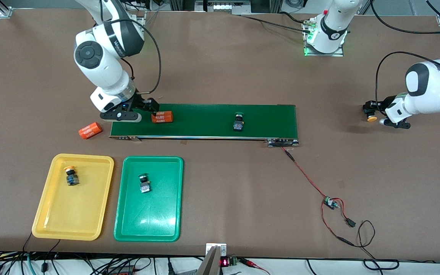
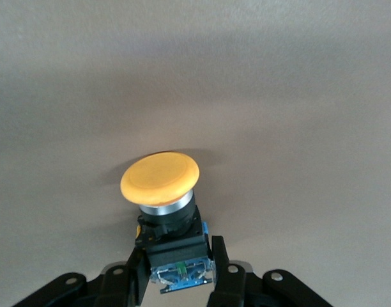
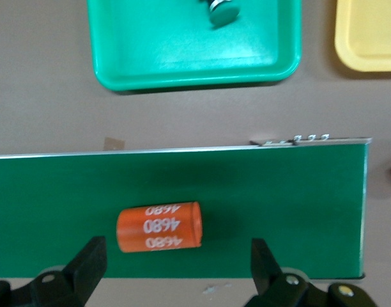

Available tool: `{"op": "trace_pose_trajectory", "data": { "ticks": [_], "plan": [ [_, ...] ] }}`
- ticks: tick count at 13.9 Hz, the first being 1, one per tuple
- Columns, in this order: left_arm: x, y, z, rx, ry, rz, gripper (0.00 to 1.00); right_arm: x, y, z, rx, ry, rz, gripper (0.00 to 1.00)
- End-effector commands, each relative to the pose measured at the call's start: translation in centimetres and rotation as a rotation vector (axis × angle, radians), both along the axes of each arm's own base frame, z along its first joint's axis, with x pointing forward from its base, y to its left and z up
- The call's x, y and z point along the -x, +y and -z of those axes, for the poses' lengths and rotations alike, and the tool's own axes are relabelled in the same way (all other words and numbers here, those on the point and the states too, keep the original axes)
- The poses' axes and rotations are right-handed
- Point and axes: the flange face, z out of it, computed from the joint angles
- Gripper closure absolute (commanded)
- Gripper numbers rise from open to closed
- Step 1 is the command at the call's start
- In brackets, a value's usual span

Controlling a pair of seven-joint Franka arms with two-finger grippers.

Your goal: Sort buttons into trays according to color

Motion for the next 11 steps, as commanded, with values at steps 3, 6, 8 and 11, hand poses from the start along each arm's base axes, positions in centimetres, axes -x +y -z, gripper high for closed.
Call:
{"op": "trace_pose_trajectory", "data": {
  "ticks": [3,6,8,11],
  "plan": [
    [-3.2,-5.3,-4.2,-0.052,-0.045,0.114,1.00,1.7,2.3,0.9,0.007,0.010,0.032,0.00],
    [-7.2,-9.4,-10.0,-0.084,-0.008,0.170,1.00,2.6,4.8,2.3,0.062,-0.004,0.038,0.00],
    [-9.0,-13.6,-13.2,-0.098,-0.006,0.199,1.00,3.2,6.5,3.8,0.091,-0.018,0.053,0.00],
    [-9.4,-20.8,-15.2,-0.117,-0.028,0.203,1.00,3.5,8.1,4.5,0.089,-0.034,0.050,0.00]
  ]
}}
